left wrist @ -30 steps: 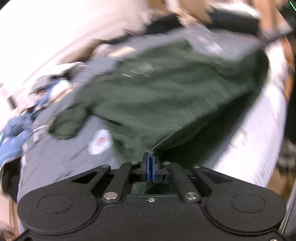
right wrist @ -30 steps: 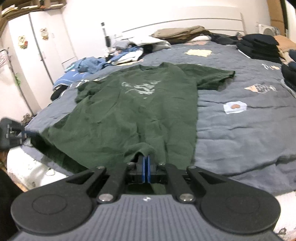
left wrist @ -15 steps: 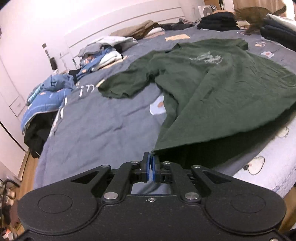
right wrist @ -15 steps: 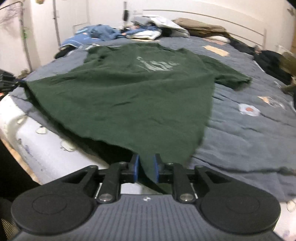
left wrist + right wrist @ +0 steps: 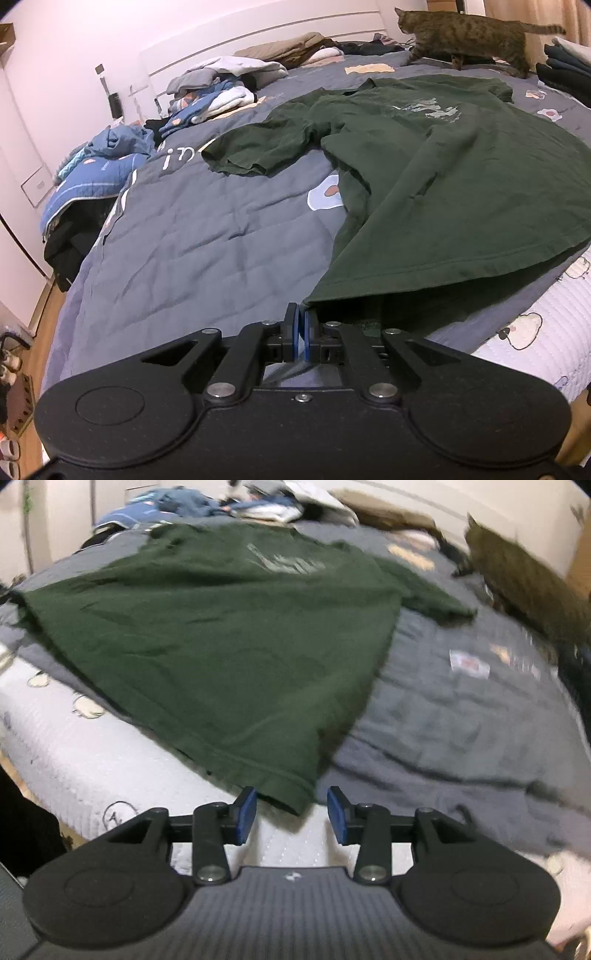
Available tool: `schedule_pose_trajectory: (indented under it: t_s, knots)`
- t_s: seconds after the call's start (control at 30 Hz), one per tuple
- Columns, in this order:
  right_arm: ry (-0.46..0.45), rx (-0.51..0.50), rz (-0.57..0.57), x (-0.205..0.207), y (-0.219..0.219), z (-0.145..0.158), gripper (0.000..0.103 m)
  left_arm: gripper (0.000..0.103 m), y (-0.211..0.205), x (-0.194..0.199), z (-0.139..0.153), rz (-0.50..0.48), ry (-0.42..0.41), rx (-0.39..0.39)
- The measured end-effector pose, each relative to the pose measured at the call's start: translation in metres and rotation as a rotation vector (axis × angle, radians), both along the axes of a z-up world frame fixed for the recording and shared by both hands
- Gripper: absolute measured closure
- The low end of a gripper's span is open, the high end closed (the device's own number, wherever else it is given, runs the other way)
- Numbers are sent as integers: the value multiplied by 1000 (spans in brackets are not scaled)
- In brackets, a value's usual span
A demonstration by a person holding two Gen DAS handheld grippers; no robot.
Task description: Fold clothes
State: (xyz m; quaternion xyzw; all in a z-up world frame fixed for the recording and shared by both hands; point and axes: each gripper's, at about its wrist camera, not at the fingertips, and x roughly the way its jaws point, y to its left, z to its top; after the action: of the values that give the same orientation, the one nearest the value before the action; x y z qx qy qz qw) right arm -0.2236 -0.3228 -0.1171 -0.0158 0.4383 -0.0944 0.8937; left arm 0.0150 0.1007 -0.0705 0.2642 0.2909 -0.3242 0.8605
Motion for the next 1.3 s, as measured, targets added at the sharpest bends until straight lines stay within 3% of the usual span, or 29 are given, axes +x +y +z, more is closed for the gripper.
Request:
schedule_pose_trajectory:
  t_s: [0.2,0.27,0.37,0.5,0.67,0.83,0.97,1.13,1.3]
  knots:
    - [19,-102,57,12,12,-17,65,100,2,3,-5,14,14,-3]
    - [3,-60,38,13,7,-17,80,100,3,3,-5,16,14,-6]
    - [-26,-24,11,14,2,-11,90,100,3,3,-4,24,20,-19]
    - [-173,132,-79,-6,-22,29,92,100,6,-5,5,10,20,-44]
    - [-378,354,-201,-35,-56,86,93,101,9,-30,32,-80,19,-91]
    - [-470,356,-223,-54,-73,133,94,102,-2,-58,61,-162,-14,-148]
    - [-509,356,-239,-71,-84,156,94,102,-10,-77,82,-230,-23,-205]
    - [-472,348,-236,-82,-90,159,94,102,-13,-93,101,-280,-25,-232]
    - [-441,372,-265,-60,-114,149,94,102,-25,-63,101,-229,-25,-222]
